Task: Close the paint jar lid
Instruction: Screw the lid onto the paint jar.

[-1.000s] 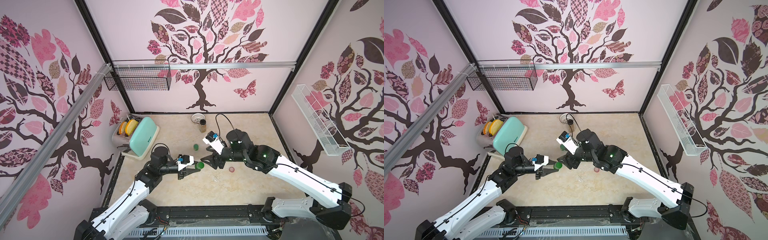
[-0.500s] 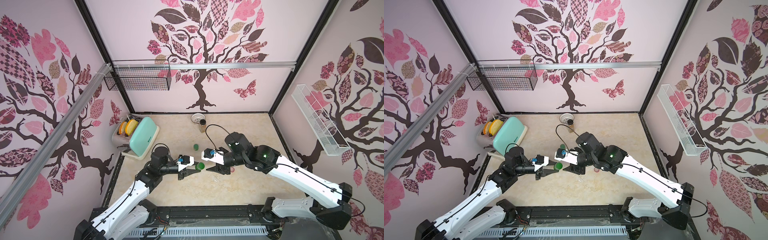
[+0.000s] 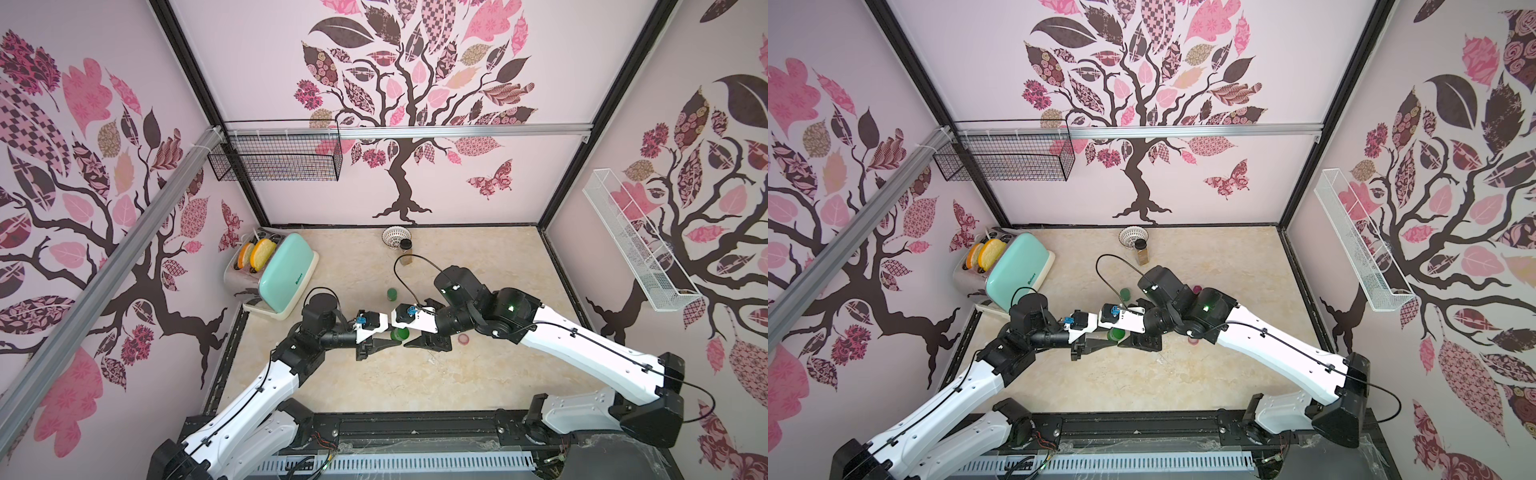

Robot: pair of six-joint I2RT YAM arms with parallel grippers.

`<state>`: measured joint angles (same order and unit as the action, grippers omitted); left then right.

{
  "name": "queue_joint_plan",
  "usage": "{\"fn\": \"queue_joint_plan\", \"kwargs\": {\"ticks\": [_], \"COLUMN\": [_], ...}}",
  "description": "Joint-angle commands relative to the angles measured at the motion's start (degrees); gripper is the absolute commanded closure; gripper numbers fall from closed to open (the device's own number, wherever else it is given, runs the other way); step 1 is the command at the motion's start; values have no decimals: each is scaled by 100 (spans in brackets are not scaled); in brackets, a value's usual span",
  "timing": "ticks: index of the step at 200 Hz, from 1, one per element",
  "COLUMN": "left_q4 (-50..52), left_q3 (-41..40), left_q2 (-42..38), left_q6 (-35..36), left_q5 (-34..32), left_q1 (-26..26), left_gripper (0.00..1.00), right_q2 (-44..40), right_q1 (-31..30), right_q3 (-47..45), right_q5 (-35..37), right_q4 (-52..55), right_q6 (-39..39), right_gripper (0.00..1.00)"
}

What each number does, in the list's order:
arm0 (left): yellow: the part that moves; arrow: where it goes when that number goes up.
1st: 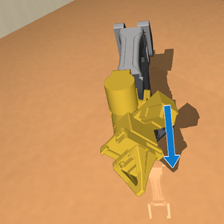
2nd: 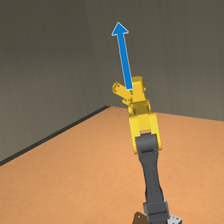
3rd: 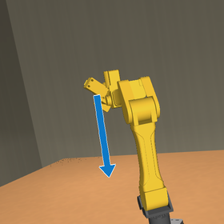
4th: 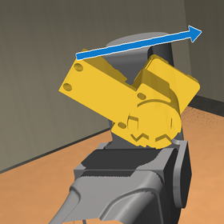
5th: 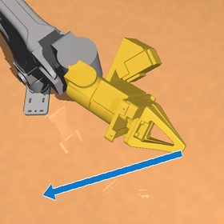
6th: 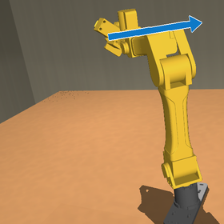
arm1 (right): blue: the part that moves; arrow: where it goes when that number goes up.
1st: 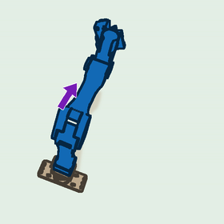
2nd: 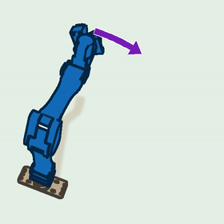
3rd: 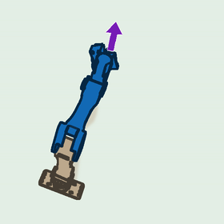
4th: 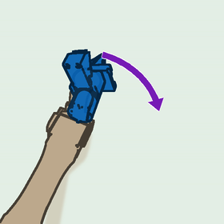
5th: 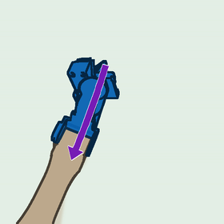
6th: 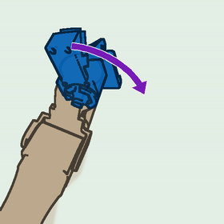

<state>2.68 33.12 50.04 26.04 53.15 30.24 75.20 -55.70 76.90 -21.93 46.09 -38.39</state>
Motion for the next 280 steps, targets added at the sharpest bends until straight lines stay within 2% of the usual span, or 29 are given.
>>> {"fn": "queue_joint_plan", "kwargs": {"ticks": [1,77,105,121,136,143,179,223,259,280], "left_q4": [-30,-24,-30,-22,-22,-22,-30,-31,-31,-37], "left_q3": [131,127,132,133,133,123,115,115,115,115], "left_q2": [-9,-8,-25,-30,-45,-56,-88,-112,-113,-117], "left_q6": [59,57,64,63,74,80,87,100,103,100], "left_q5": [73,64,47,16,-10,-30,-116,-155,-173,-169], "left_q1": [10,10,15,16,13,15,12,12,15,9], "left_gripper": [82,82,82,82,82,82,83,83,83,83], "right_q2": [54,222,325,404,483,524,868,1103,1474,1641], "right_q1": [-42,-66,-131,-199,-243,-263,-380,-497,-565,-579], "right_q3": [278,375,430,500,516,518,567,459,735,791], "right_q5": [-58,151,470,625,811,878,1278,1093,887,614], "right_q4": [-63,-38,-135,-248,-483,-593,-722,-927,-526,-532], "right_q6": [32,237,828,1556,2557,3084,5744,8163,9604,10026], "right_gripper": [49,76,88,93,96,100,100,100,100,100]}}
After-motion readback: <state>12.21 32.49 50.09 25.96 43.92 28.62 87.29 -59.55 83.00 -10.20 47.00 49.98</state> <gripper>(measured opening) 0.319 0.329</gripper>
